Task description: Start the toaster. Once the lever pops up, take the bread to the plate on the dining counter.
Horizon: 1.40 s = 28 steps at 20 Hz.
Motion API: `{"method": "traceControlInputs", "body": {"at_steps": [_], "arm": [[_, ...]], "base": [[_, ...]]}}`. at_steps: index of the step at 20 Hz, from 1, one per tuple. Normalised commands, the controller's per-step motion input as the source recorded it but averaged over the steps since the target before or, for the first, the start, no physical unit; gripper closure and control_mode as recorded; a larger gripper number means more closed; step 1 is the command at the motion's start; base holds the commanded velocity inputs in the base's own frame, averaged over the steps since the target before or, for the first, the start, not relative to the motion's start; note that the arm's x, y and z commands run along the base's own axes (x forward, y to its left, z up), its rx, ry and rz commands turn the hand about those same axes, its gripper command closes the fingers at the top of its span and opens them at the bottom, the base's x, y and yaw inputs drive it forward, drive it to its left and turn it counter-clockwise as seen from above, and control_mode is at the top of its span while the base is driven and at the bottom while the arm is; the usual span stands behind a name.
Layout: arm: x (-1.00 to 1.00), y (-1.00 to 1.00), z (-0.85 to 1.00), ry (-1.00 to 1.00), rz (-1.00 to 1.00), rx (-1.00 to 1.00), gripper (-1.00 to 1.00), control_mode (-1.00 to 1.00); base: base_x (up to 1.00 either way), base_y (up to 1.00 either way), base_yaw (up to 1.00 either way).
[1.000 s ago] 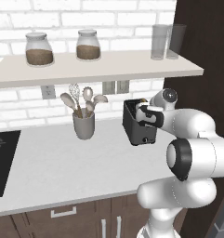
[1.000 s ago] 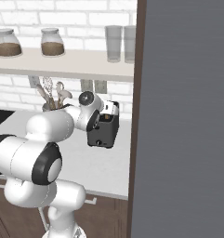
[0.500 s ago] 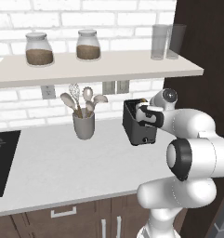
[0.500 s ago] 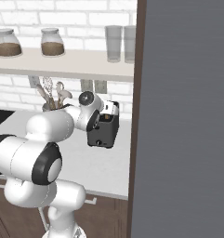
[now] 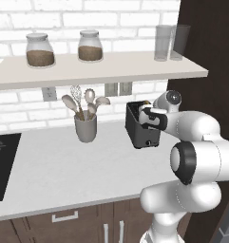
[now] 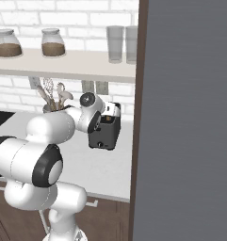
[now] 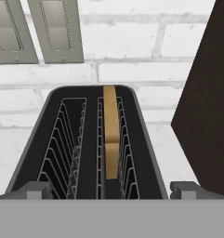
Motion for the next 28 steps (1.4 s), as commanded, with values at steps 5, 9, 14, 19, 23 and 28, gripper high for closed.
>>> {"method": "traceControlInputs", "body": {"at_steps": [5, 9, 14, 19, 23, 28], "arm": [[0.00, 0.00, -0.05, 0.00, 0.00, 0.00, -1.00, -1.00], [0.00, 0.00, -0.11, 0.00, 0.00, -0.02, -1.00, -1.00], [0.00, 0.00, -0.11, 0.00, 0.00, -0.01, -1.00, -1.00], [0.08, 0.00, -0.07, 0.00, 0.00, -0.01, -1.00, -1.00], [0.12, 0.00, -0.04, 0.00, 0.00, 0.00, -1.00, -1.00], [0.17, 0.00, -0.02, 0.00, 0.00, 0.00, -1.00, -1.00]], "base": [[0.00, 0.00, 0.00], [0.00, 0.00, 0.00], [0.00, 0.00, 0.00], [0.00, 0.00, 0.00], [0.00, 0.00, 0.00], [0.00, 0.00, 0.00]]}}
